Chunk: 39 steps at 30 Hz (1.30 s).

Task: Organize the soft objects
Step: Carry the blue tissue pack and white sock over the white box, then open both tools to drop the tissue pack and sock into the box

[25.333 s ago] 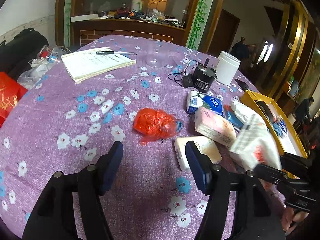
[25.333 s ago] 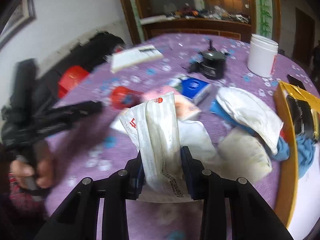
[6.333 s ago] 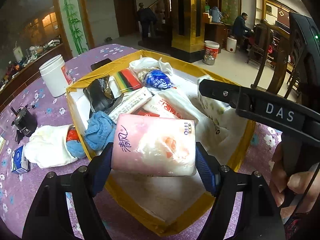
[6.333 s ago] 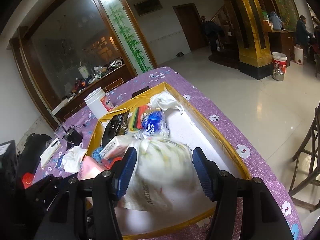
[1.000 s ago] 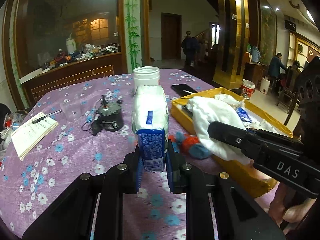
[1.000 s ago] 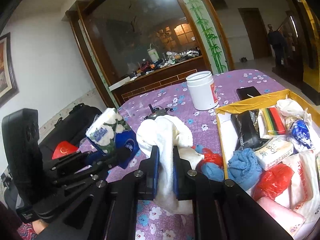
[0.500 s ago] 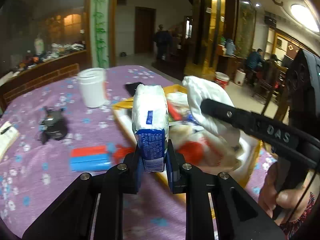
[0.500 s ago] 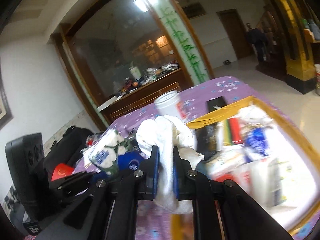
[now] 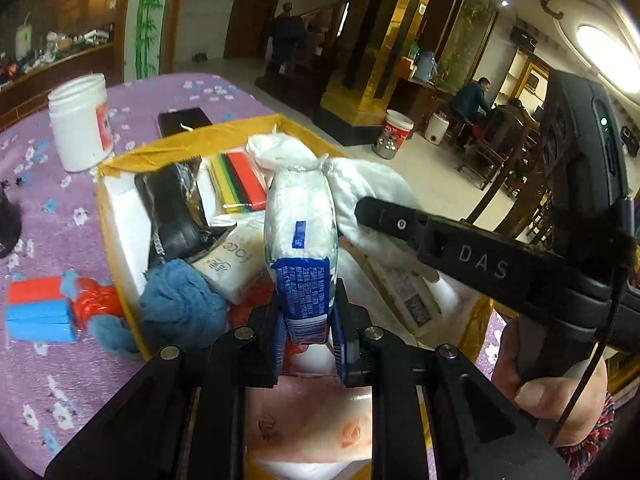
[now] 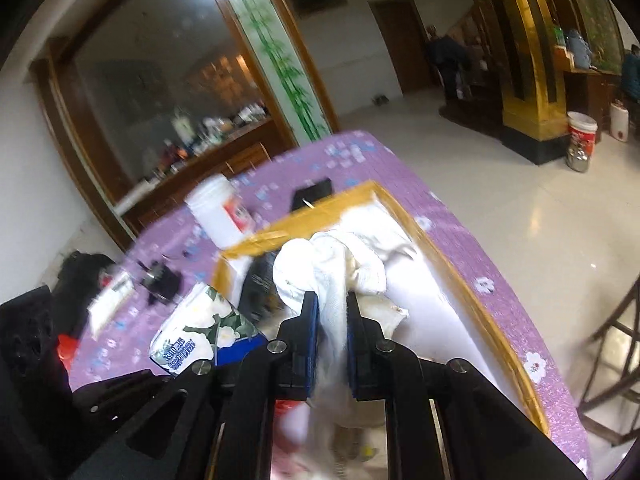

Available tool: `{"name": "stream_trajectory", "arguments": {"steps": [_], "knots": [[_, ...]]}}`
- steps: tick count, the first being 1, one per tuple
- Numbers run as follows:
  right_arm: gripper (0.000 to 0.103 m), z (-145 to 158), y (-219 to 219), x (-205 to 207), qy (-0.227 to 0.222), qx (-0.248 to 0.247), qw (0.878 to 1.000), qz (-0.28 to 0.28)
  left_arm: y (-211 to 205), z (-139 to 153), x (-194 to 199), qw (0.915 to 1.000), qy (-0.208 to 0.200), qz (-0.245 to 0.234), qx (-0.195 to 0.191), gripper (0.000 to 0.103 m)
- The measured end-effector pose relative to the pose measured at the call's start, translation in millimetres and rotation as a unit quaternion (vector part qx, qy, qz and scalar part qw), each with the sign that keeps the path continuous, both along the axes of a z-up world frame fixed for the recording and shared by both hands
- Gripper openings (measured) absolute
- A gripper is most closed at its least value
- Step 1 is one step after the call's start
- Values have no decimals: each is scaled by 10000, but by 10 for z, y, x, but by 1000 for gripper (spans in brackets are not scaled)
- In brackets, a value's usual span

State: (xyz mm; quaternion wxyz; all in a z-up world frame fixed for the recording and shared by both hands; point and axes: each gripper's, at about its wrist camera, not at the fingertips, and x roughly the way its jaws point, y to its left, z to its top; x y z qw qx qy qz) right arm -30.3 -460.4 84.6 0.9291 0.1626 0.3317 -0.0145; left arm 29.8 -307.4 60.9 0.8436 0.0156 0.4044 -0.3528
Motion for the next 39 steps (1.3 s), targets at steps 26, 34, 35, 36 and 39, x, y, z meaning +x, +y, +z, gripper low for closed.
{"name": "stream_trajectory", "arguments": {"steps": [26, 34, 35, 36, 39], "knots": [[31, -221, -123, 86, 311, 191, 9992, -144, -98, 201, -123, 9992, -406, -33, -20, 67], [45, -40, -177, -81, -75, 400, 9990, -175, 6, 425, -159, 9986, -490, 28, -203, 67], [45, -8, -191, -113, -131, 439, 9988, -195, 40, 455, -170, 9984, -514, 35, -222, 67], [46, 20, -200, -140, -168, 438, 9986, -222, 61, 469, -165, 9984, -516, 42, -230, 67], [46, 102, -226, -208, -291, 483, 9981, -260, 229, 551, -166, 9982, -521, 141, -278, 67]]}}
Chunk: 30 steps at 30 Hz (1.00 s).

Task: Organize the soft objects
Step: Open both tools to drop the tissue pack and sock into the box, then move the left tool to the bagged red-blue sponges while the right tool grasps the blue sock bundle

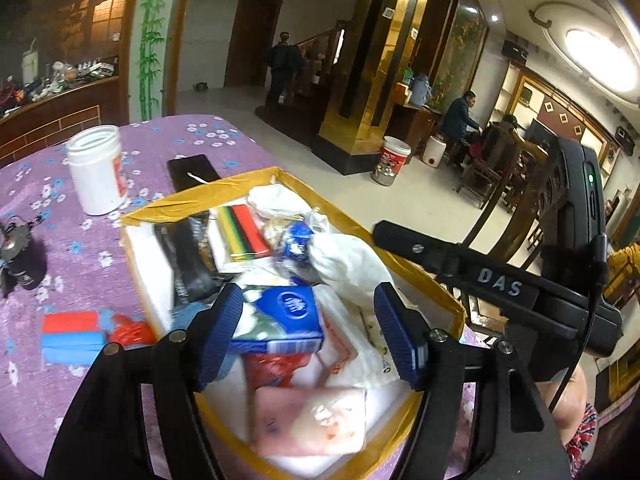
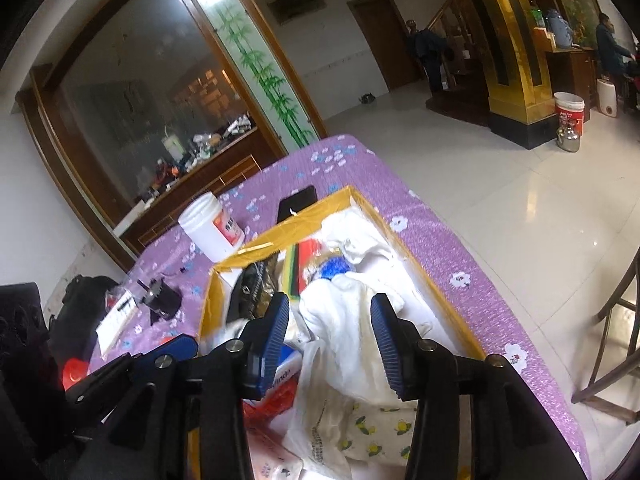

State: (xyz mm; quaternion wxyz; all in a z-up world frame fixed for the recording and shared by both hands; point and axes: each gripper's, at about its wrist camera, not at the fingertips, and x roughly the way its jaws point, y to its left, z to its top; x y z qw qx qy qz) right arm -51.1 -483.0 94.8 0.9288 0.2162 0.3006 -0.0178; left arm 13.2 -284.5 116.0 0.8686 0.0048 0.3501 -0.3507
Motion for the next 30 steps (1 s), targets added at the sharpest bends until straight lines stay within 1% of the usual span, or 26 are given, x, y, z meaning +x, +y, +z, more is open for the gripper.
{"name": "stream_trajectory", "arguments": {"steps": [4, 7, 10, 12, 15, 16, 18, 20, 21, 23, 24, 25, 28, 30], "knots": [[46, 96, 29, -82, -154, 88, 9998, 70, 364, 92, 39, 9995, -118, 286, -18, 67], [47, 161, 157, -100, -247, 194, 9990, 322, 763, 99, 130, 9981, -113, 603, -34, 67], [49, 205, 385, -74, -245, 162, 9976, 635, 1198, 37, 267, 9948, -86, 1008, 101, 67], [50, 225, 559, -37, -220, 116, 9961, 845, 1417, -32, 347, 9918, 8, 1264, 173, 67], [53, 226, 897, 54, -101, 101, 9914, 1301, 1807, -222, 527, 9848, 322, 1699, 180, 67], [56, 217, 1015, 100, -33, 142, 9889, 1480, 1885, -273, 549, 9829, 368, 1795, 165, 67], [56, 181, 1310, 239, 218, 149, 9822, 1860, 2065, -413, 627, 9787, 507, 1985, 89, 67], [57, 123, 1578, 371, 507, -125, 9756, 2130, 2228, -515, 685, 9748, 653, 2135, -43, 67], [57, 72, 1735, 458, 682, -349, 9705, 2286, 2293, -547, 717, 9728, 725, 2199, -101, 67], [56, -41, 2023, 657, 1057, -799, 9607, 2438, 2390, -549, 728, 9694, 762, 2328, -141, 67], [56, -74, 2105, 716, 1160, -892, 9567, 2515, 2414, -538, 718, 9685, 748, 2370, -168, 67], [56, -97, 2225, 827, 1244, -928, 9518, 2645, 2427, -520, 699, 9680, 721, 2398, -191, 67], [56, -122, 2373, 1053, 1346, -864, 9516, 2623, 2464, -494, 683, 9670, 603, 2469, -170, 67], [56, -203, 2512, 1302, 1549, -842, 9470, 2686, 2520, -502, 675, 9658, 544, 2534, -120, 67]]}}
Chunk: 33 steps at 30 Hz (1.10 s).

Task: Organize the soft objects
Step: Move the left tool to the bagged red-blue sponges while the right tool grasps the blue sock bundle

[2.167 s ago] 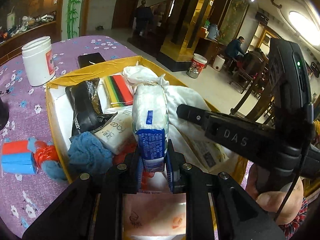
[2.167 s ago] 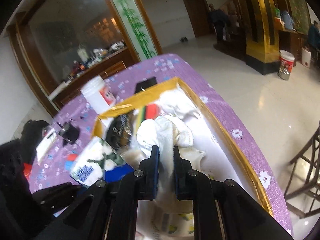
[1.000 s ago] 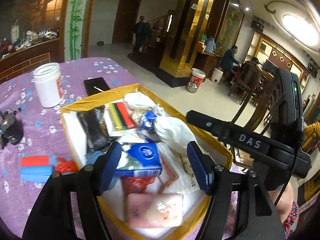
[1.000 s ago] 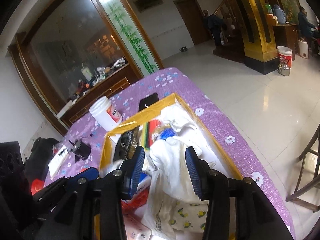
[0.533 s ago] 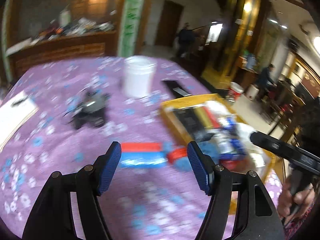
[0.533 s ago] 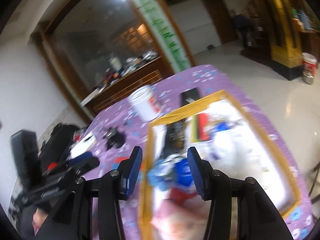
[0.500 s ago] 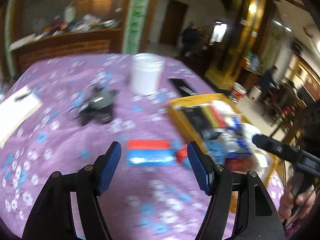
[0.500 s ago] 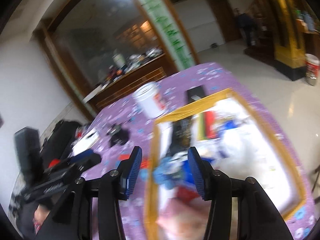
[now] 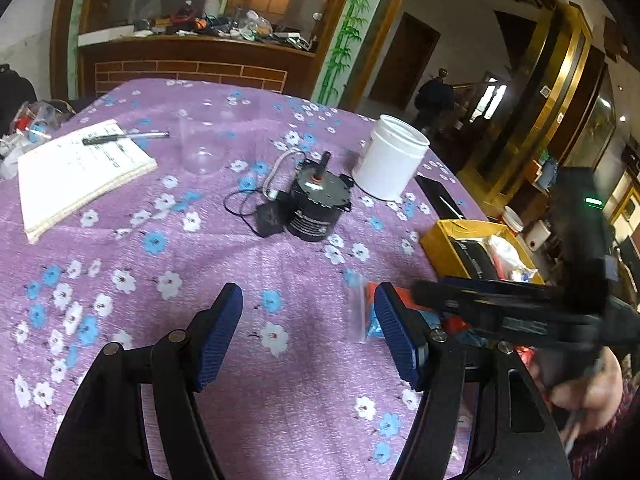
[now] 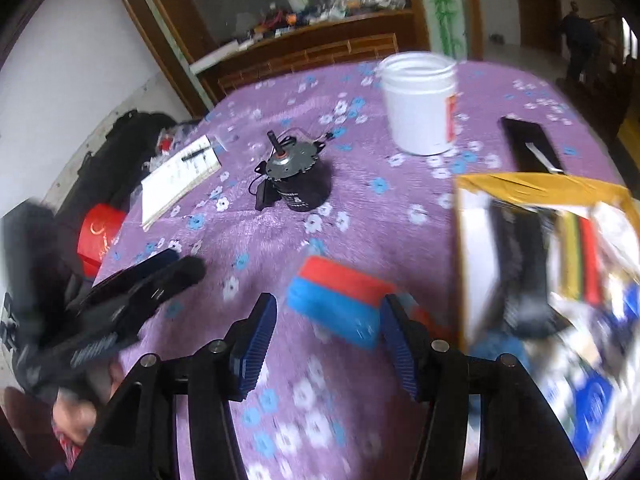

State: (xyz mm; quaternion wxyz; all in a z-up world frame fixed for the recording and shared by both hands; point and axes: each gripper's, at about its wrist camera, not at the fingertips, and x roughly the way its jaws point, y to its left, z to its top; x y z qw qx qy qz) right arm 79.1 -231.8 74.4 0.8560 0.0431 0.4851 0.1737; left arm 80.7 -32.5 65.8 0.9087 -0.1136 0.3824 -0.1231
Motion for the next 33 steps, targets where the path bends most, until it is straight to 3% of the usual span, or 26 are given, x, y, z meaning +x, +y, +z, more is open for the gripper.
{"name": "stream_trajectory", "arguments": {"steps": [4, 8, 9, 12, 14, 15, 18, 19, 21, 25, 28, 31, 33], "knots": [[57, -259, 110, 368, 260, -282, 9992, -115, 103, -6, 22, 9999, 33, 104, -95, 67], [58, -471, 137, 423, 525, -339, 9980, -115, 158, 12, 25, 9997, 49, 206, -121, 67], [58, -496, 149, 392, 609, -267, 9978, -66, 167, 19, 12, 9997, 34, 220, -127, 67], [57, -525, 297, 110, 1239, 762, 9878, 564, 194, 28, 4, 9996, 10, 245, -171, 67], [55, -389, 351, -65, 1105, 922, 9854, 906, 175, 5, 19, 9996, 67, 208, -162, 67], [56, -265, 312, -122, 836, 833, 9891, 877, 157, -8, 23, 9997, 105, 169, -139, 67], [59, -12, 139, -154, 57, -361, 9987, 349, 74, -30, 26, 9998, 193, -26, -18, 67], [59, -1, 94, -150, -59, -929, 9953, 266, 57, -28, 23, 9998, 205, -87, 12, 67], [59, -40, 63, -176, -44, -1344, 9903, 338, 11, -21, 12, 9994, 220, -259, 40, 67], [57, -181, 91, -292, 88, -1816, 9798, 832, -21, -29, 12, 9984, 315, -476, -29, 67], [57, -312, 94, -296, 123, -2180, 9720, 873, -27, -38, 12, 9980, 357, -514, -4, 67], [53, -434, 92, -269, 264, -2168, 9709, 982, -34, -36, 3, 9972, 452, -599, 16, 67], [38, -535, 130, -295, 318, -2195, 9692, 1074, -41, -11, -48, 9961, 467, -737, 106, 67]]}}
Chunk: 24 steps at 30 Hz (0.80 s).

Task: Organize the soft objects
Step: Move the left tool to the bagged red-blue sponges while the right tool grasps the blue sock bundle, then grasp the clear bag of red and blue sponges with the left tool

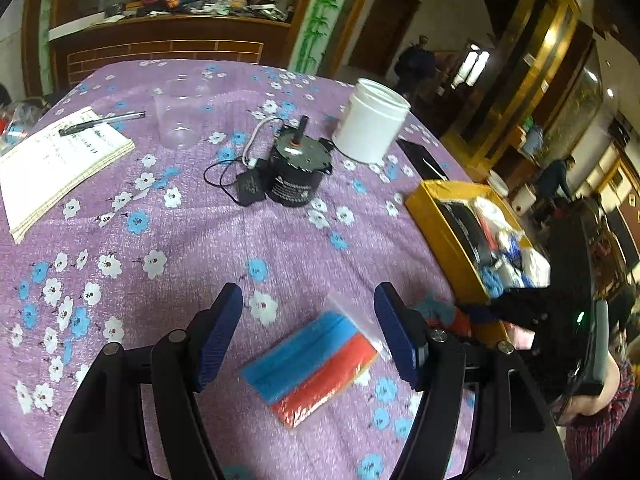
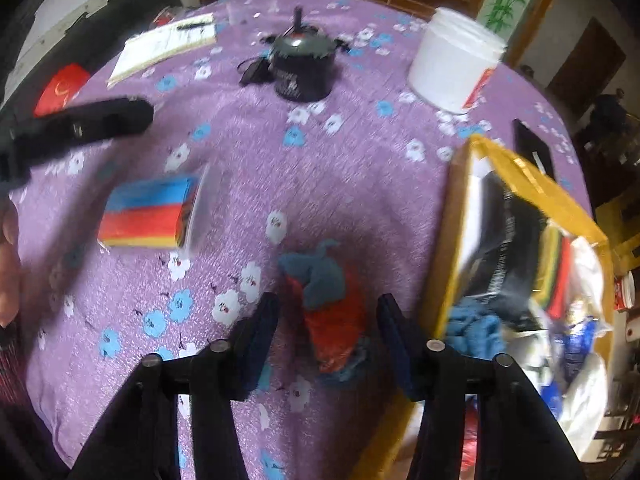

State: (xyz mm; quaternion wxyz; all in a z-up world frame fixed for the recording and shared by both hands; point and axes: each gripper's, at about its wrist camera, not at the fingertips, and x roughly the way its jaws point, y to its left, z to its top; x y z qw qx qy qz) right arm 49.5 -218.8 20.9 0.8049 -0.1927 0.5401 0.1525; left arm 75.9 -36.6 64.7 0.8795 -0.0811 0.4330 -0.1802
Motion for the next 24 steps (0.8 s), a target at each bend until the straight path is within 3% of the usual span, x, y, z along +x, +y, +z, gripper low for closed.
{"name": "stream_trajectory", "arguments": {"steps": [2, 5, 10, 15, 18, 21, 24], "knots": [[31, -40, 12, -37, -115, -26, 9999, -25, -11, 28, -73, 9997, -57, -173, 167, 67], [31, 119, -82, -162, -299, 714, 9967, -228, -101, 2, -175, 9957, -109, -620, 672, 69], [31, 377, -176, -500, -673, 1858, 9794, -413, -303, -188, -319, 9758, -199, -1323, 1727, 70], [31, 430, -200, -710, -652, 2474, 9657, -442, -406, -333, -316, 9605, -284, -1599, 2259, 70], [31, 419, -220, -770, -636, 2600, 9624, -470, -484, -420, -263, 9547, -230, -1735, 2405, 71], [31, 381, -254, -775, -570, 2714, 9596, -480, -514, -410, -232, 9564, -327, -1675, 2368, 72], [31, 349, -267, -797, -562, 2796, 9571, -507, -485, -430, -170, 9653, -302, -1475, 2132, 67]]}}
